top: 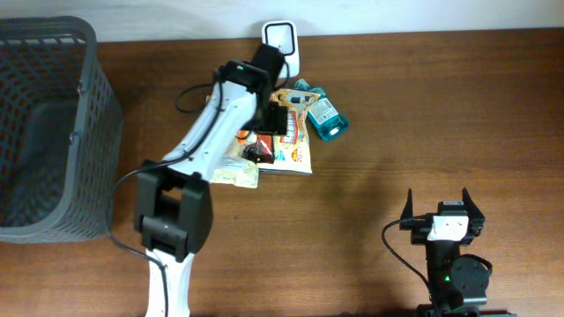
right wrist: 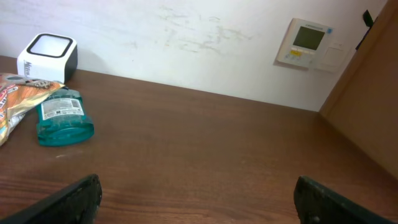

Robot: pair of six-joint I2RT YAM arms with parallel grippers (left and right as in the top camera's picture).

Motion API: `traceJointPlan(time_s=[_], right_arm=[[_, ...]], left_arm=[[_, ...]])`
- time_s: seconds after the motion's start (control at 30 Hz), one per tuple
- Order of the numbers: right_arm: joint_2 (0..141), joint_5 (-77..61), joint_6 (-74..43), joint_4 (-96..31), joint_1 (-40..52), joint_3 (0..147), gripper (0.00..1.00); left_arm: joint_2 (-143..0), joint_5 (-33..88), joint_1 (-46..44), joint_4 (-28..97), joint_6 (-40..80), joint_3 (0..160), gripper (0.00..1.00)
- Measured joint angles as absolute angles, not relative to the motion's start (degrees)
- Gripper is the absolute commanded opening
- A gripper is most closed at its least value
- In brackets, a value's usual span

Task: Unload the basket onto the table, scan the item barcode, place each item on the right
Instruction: 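Carry the Kleenex pack to the scanner and drop it on the pile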

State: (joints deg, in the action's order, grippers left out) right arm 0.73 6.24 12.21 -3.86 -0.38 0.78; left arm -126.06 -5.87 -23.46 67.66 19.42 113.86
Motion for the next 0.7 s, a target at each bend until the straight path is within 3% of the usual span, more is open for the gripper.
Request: traceJointPlan(time_s=[0.2, 0.5, 0.7], right_arm=[[0.7, 6.2, 12.2, -3.9, -0.4, 0.8, 0.98], [0.7, 6.2, 12.2, -3.9, -0.4, 0.8, 0.98], [0.7, 6.2, 12.2, -3.9, -0.4, 0.8, 0.98]], left_arm=[[-119.8, -7.2, -18.3, 71.3, 19.0, 114.0, 0.99], [-116.1, -7.0, -17.8, 79.8, 17.4, 114.0, 0.99], [-100.5, -6.2, -17.9, 88.2, 17.0, 114.0, 0.99]])
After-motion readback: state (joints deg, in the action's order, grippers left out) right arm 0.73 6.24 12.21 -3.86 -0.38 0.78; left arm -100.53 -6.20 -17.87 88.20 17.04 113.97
